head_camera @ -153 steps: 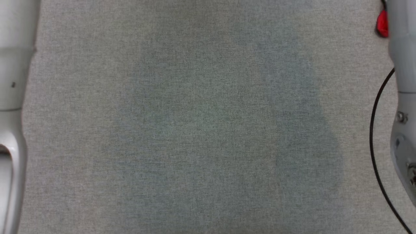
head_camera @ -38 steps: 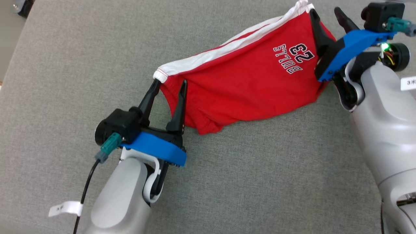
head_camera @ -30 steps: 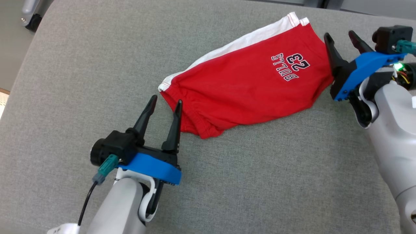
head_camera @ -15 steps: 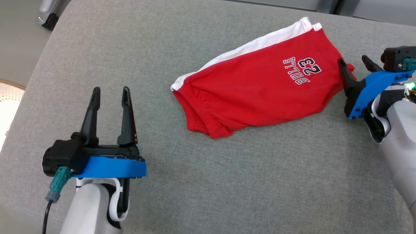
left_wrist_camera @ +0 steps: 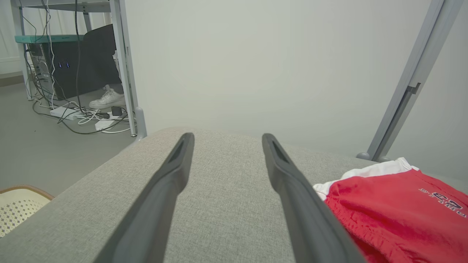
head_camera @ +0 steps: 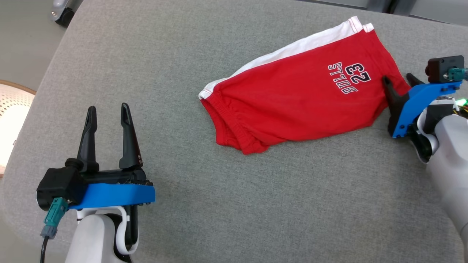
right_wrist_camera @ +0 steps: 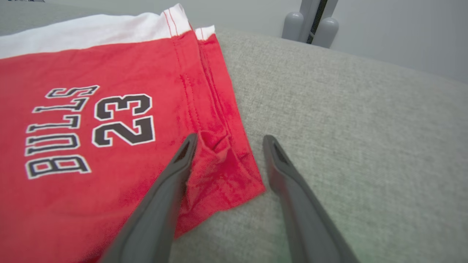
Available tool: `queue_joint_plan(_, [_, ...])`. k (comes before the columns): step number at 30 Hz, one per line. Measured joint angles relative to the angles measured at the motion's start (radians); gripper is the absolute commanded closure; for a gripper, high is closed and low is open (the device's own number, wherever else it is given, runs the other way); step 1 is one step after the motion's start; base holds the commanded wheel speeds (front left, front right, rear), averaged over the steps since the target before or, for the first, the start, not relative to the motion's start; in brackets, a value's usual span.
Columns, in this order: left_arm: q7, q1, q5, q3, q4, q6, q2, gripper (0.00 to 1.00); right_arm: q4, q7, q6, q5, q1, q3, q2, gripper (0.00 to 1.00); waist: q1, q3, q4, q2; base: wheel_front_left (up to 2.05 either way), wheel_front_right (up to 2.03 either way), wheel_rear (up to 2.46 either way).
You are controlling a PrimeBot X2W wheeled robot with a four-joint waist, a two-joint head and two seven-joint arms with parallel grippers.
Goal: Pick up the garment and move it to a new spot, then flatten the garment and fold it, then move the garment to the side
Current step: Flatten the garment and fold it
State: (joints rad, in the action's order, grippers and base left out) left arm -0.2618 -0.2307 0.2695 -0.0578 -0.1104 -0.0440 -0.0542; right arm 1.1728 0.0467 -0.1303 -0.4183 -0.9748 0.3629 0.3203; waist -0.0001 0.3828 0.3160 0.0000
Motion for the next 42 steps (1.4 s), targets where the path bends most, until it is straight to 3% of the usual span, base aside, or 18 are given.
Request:
queue_joint_plan(1, [0.000,0.000,-0.002,0.002,0.000,0.000,0.001,0.00,-0.003,0.003,0.000,-0.006,0.000,0.002,-0.005,1.00,0.0000,-0.001,-0.002,0.0000,0.00,0.00,0.00])
queue_joint_plan(10, [0.000,0.008,-0.027,0.016,-0.009,-0.002,0.002,0.00,-0.071,0.082,0.000,-0.083,0.055,0.016,-0.048,1.00,0.0001,-0.035,-0.054,0.0000,0.00,0.00,0.00])
queue_joint_plan(20, [0.000,0.071,-0.067,0.055,-0.022,-0.006,0.003,0.00,-0.217,0.167,0.000,-0.216,0.272,0.007,-0.056,1.00,0.0000,-0.110,-0.156,0.0000,0.00,0.00,0.00])
queue_joint_plan(27, [0.000,0.100,-0.077,0.072,-0.027,-0.009,0.003,0.00,-0.303,0.193,0.000,-0.271,0.430,-0.068,-0.021,1.00,0.0000,-0.159,-0.219,0.0000,0.00,0.00,0.00])
queue_joint_plan(35, [0.000,0.120,-0.079,0.061,-0.028,-0.011,0.003,0.00,-0.336,0.198,0.000,-0.267,0.540,-0.177,0.028,1.00,0.0000,-0.193,-0.235,0.0000,0.00,0.00,0.00])
queue_joint_plan(42, [0.000,0.131,-0.079,0.054,-0.030,-0.015,0.003,0.00,-0.380,0.186,0.000,-0.231,0.552,-0.232,0.001,1.00,0.0000,-0.205,-0.230,0.0000,0.00,0.00,0.00])
